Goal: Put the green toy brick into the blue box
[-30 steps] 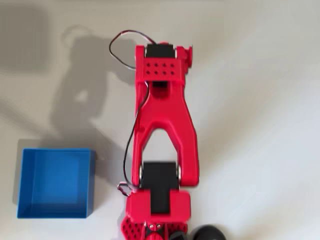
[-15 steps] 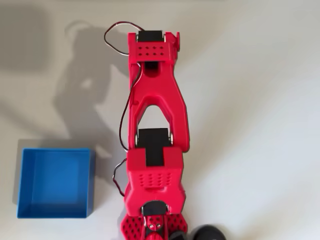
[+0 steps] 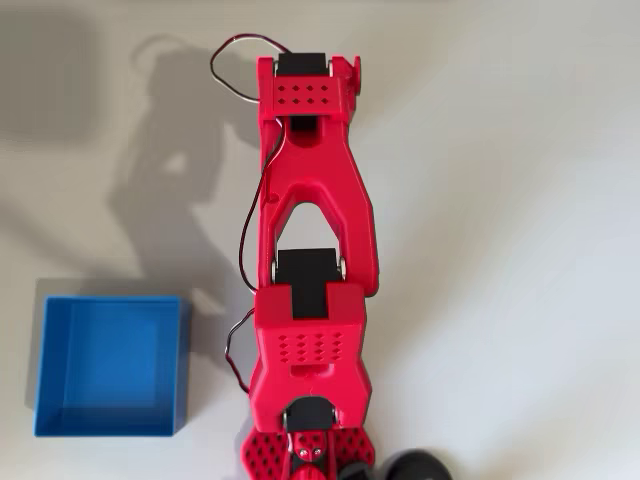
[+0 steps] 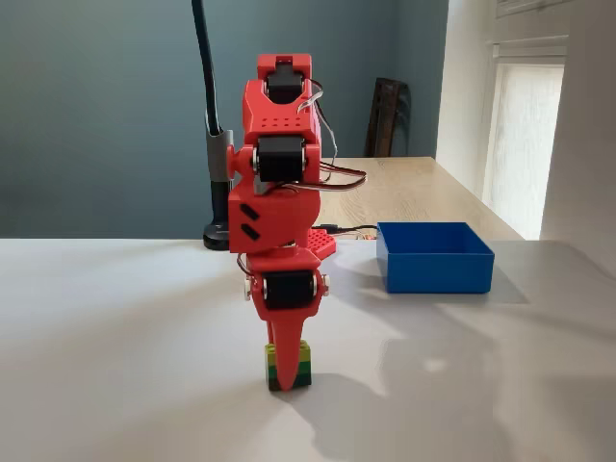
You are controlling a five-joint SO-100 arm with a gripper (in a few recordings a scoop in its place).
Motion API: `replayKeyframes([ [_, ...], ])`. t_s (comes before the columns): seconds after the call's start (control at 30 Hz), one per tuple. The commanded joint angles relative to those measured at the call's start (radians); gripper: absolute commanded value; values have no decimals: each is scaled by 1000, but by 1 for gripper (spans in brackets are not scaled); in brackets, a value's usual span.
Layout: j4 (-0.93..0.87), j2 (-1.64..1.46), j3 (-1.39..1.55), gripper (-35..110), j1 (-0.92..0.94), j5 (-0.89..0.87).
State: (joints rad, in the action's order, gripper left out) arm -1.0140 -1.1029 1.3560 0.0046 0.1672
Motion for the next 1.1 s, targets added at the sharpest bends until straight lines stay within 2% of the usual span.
replayKeyframes([
  [0.0, -38, -46, 54, 0, -21, 9],
  [0.13, -140, -124, 18, 0, -43, -26],
  [0.57, -147, -624, 298, 0, -189, -20],
  [0.83, -147, -953, 627, 0, -374, 29],
  [1.07, -164, -1149, 813, 0, -632, 15],
])
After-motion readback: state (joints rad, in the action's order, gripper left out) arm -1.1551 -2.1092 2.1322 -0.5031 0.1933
